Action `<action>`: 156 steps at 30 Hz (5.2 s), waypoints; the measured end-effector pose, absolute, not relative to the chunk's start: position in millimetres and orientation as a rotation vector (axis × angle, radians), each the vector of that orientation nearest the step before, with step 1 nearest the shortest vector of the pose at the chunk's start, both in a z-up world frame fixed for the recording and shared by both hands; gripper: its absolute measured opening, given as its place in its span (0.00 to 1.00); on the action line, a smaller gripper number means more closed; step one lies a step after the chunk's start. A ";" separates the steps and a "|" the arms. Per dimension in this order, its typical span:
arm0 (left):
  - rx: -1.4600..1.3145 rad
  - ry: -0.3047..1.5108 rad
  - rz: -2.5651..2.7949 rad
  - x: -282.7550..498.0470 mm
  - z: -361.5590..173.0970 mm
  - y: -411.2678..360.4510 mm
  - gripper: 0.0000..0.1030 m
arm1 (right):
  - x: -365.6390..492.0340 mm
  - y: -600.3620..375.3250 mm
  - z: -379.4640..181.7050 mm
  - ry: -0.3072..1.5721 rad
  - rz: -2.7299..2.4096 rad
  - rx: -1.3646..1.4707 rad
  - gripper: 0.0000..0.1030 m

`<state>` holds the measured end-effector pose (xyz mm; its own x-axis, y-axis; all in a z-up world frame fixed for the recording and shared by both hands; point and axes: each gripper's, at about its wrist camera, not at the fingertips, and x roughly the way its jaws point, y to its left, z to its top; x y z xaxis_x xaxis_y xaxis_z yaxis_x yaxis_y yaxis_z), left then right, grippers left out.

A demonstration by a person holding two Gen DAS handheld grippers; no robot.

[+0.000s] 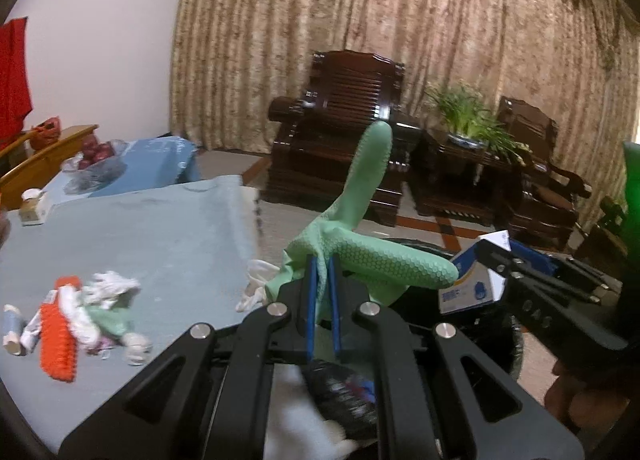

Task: Collect trash
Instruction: 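Carry glove and white box over the bin and release both into it, then move both tools back to the table and grasp the orange mesh net with the left gripper, then lift the orange mesh net with the left gripper while the right gripper grasps the white tissue, then carry the mesh net and tissue over the black bin and open both grippers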

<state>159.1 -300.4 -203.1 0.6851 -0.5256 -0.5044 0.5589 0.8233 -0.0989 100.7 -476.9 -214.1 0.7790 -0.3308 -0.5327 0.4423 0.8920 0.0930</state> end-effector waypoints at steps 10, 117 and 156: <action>0.069 0.593 -0.591 158.5 -225.5 -367.8 0.10 | 113.6 -537.2 -243.2 0.556 -0.463 0.242 0.31; -0.094 0.603 -0.062 235.4 -292.2 51.3 0.20 | 261.0 -131.7 -307.0 0.727 0.160 0.027 0.44; -0.060 0.510 -0.112 200.4 -234.0 -19.9 0.20 | 193.2 -217.8 -235.5 0.569 -0.085 0.080 0.10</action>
